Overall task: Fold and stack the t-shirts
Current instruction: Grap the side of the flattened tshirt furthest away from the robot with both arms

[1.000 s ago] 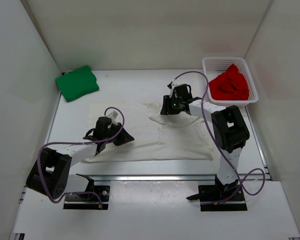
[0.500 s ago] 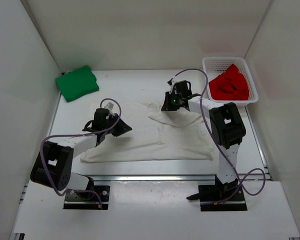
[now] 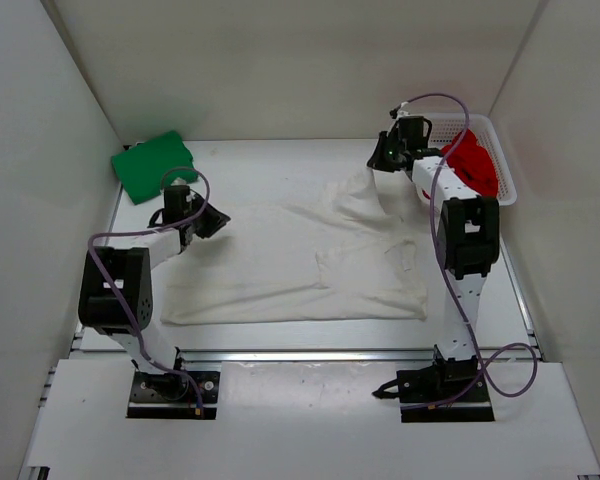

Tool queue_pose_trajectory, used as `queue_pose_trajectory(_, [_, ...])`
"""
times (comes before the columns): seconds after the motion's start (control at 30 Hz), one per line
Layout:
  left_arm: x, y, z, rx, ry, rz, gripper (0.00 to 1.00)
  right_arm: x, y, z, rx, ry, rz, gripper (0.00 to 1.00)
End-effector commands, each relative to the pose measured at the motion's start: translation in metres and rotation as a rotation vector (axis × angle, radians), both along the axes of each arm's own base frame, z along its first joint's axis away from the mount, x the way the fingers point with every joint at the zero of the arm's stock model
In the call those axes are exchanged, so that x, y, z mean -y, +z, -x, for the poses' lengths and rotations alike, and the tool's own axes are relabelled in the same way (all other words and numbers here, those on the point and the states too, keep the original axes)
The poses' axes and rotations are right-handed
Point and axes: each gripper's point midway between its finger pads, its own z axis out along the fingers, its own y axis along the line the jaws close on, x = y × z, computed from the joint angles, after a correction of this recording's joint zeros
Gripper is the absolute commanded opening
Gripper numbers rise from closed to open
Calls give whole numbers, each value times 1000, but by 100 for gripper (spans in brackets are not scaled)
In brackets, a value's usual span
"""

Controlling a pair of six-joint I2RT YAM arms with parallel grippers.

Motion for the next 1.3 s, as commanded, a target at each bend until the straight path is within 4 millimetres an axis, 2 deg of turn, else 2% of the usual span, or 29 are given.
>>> queue_pose_trajectory(0.0, [-41,21,-29,49,108,-95,35,9,-22,-1,-66,-31,79,0])
queue_pose_trajectory(0.03, [-48,19,-31,33,126,-113,37,12,-21,-5,-58,-47,82,0])
queue_pose_trajectory(0.07, [-67,19,-35,19,161,-143,38,15,-22,-7,-58,-56,98,0])
queue_pose_trajectory(0.1, [-74,23,-44,30,167,-161,39,20,-25,-11,-58,-73,107,0])
queue_pose_trajectory(0.13, [-83,21,-44,13,195,-190,40,27,-23,-14,-57,-92,120,0])
queue_pose_trajectory(0.2, [-97,26,-58,16,204,-249,42,31,-23,-24,-51,-103,127,0])
queue_pose_trajectory(0.23, [-100,17,-58,-22,202,-267,42,36,-28,-27,-61,-106,137,0])
queue_pose_trajectory(0.27, [-111,17,-60,-37,221,-315,42,37,-25,-32,-61,-111,147,0])
queue_pose_trajectory(0.33, [-121,12,-72,-59,224,-366,44,45,-24,-48,-53,-128,171,0])
queue_pose_trajectory(0.37, [-121,2,-71,-95,213,-376,44,44,-31,-43,-88,-111,181,0])
queue_pose_trajectory(0.4, [-123,3,-76,-97,210,-391,44,43,-26,-51,-69,-112,176,0])
queue_pose_trajectory(0.47, [-130,-3,-83,-125,213,-411,45,41,-27,-52,-79,-97,164,0])
queue_pose_trajectory(0.5, [-137,-18,-80,-173,219,-427,45,36,-32,-52,-86,-84,148,0])
queue_pose_trajectory(0.57, [-145,-22,-87,-197,217,-440,46,41,-33,-50,-85,-92,163,0])
queue_pose_trajectory(0.6, [-146,-31,-85,-229,214,-437,46,40,-31,-50,-78,-93,160,0])
queue_pose_trajectory(0.7, [-152,-37,-90,-255,224,-432,46,36,-27,-48,-66,-76,151,0])
queue_pose_trajectory(0.8, [-158,-33,-96,-221,245,-422,48,27,-21,-46,-61,-49,128,0])
queue_pose_trajectory(0.97, [-169,-29,-102,-216,270,-443,48,19,-23,-41,-65,-18,141,0])
queue_pose_trajectory(1.03, [-165,-37,-105,-242,240,-464,47,14,-22,-40,-64,-10,136,0])
queue_pose_trajectory(1.07, [-167,-34,-108,-238,235,-480,47,13,-23,-39,-70,-9,130,0])
queue_pose_trajectory(1.1, [-161,-36,-111,-242,210,-492,47,12,-26,-38,-78,-8,123,0])
queue_pose_trajectory(1.13, [-157,-42,-111,-258,195,-501,47,7,-19,-40,-59,-2,117,0])
queue_pose_trajectory(1.27, [-146,-42,-120,-261,124,-500,44,7,-16,-38,-51,-8,144,0])
